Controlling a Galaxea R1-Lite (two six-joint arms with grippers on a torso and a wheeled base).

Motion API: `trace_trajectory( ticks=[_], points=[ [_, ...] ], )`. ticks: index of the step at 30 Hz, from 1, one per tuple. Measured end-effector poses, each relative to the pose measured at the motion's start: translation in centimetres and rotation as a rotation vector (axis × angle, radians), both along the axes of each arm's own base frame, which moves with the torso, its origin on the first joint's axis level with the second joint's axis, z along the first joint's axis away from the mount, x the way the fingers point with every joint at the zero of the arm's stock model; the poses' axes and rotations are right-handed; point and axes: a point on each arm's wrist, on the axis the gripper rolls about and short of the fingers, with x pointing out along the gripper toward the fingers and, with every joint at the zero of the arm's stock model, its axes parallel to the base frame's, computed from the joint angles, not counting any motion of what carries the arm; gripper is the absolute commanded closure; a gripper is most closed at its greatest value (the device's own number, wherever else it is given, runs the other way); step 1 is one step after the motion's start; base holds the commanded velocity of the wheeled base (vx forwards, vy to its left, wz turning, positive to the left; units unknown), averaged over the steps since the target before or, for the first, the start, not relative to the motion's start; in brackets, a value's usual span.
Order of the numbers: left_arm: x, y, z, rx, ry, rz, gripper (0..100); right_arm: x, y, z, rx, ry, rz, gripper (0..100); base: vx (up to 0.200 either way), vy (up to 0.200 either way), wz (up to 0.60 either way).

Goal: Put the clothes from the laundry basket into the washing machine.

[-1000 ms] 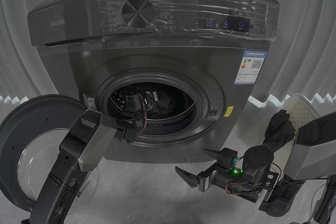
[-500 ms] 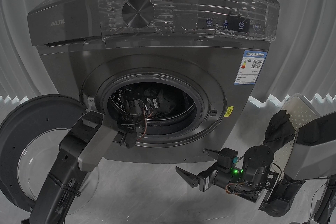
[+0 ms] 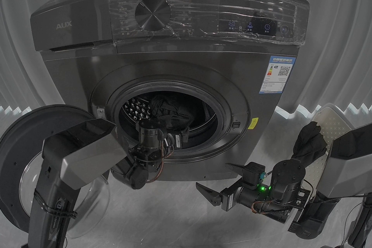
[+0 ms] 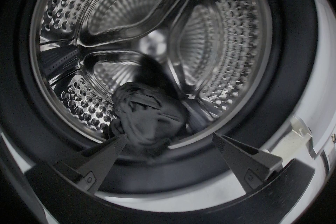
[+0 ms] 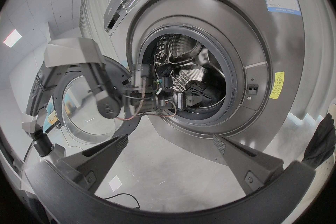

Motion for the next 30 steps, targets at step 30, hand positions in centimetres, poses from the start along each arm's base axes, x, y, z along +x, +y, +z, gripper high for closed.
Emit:
trace_trajectory(
  ticks=[30],
  points=[
    [-23.9, 7.3, 12.2, -0.081, -0.160, -0.021, 0, -4.0, -9.0, 7.7, 0.125, -0.134, -0.249, 0, -0.020, 0.000, 0.00]
  ],
)
